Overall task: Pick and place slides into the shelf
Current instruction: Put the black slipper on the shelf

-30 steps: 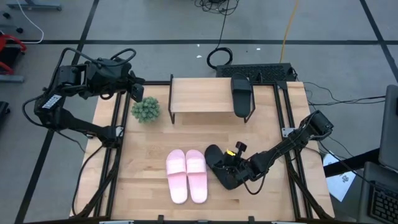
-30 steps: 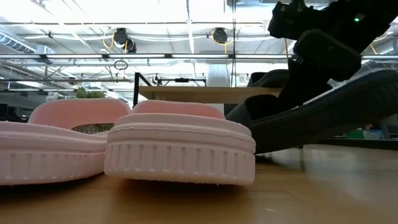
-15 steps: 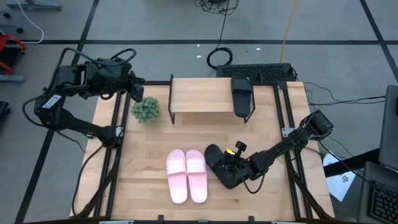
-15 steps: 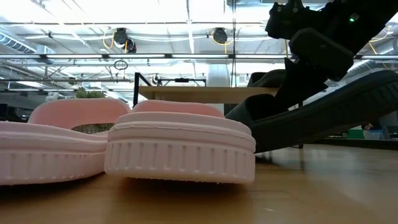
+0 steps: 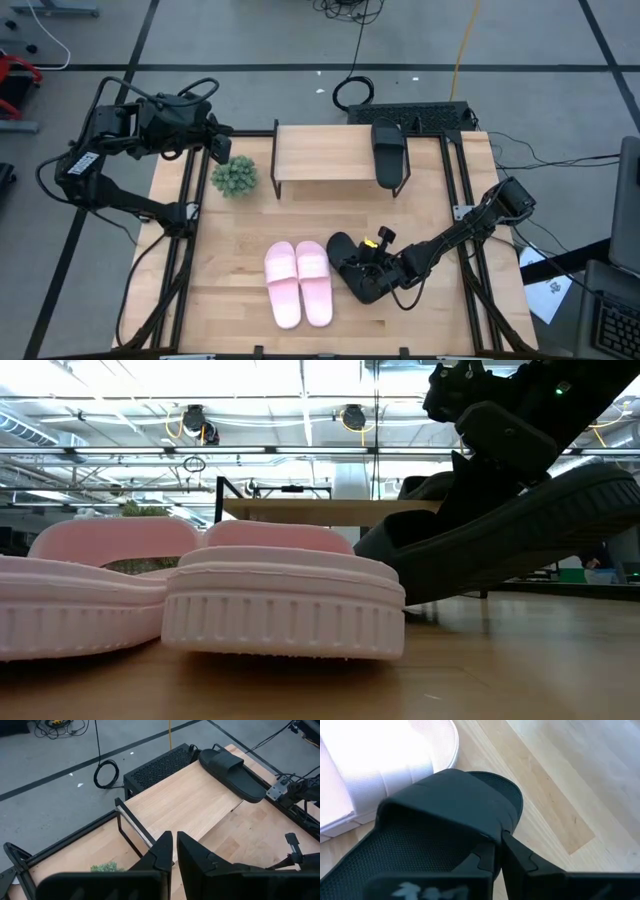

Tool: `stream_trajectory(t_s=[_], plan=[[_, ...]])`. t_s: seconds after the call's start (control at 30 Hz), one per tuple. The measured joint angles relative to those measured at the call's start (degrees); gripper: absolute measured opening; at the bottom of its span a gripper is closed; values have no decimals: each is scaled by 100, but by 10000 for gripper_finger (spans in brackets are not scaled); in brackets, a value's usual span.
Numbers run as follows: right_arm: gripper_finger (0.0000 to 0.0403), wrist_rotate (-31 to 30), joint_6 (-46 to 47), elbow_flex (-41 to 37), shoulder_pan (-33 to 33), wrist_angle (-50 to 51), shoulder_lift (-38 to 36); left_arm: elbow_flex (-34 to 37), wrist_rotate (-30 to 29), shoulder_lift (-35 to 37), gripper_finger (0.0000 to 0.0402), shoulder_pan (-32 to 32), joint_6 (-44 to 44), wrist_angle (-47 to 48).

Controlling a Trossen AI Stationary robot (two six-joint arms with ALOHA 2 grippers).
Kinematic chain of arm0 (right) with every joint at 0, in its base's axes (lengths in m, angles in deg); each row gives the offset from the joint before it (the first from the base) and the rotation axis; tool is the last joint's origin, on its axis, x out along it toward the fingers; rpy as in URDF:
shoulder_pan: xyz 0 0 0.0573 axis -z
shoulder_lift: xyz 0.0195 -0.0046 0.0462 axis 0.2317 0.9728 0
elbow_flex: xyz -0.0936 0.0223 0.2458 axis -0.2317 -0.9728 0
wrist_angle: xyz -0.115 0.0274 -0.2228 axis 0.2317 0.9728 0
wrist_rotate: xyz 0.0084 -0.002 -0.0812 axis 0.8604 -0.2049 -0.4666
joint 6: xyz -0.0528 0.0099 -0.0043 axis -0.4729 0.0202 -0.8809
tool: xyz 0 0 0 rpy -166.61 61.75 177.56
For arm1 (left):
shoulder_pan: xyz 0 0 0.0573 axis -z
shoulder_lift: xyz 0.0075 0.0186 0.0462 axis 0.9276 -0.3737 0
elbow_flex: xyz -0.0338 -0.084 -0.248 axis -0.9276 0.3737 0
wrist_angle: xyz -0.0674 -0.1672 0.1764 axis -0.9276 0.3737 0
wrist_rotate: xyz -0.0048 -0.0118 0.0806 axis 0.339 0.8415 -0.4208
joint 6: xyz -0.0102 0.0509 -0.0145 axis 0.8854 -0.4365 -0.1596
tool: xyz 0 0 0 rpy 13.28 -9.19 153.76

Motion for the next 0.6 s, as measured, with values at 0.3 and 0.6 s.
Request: stream_trajectory(t_s=[0.3, 0.6], plan=[[6, -7, -2, 0, 0, 38, 0, 0, 62, 1, 26, 0, 21, 9], [2, -7, 3, 3, 0, 83, 0, 0, 77, -1, 26, 0, 29, 11]])
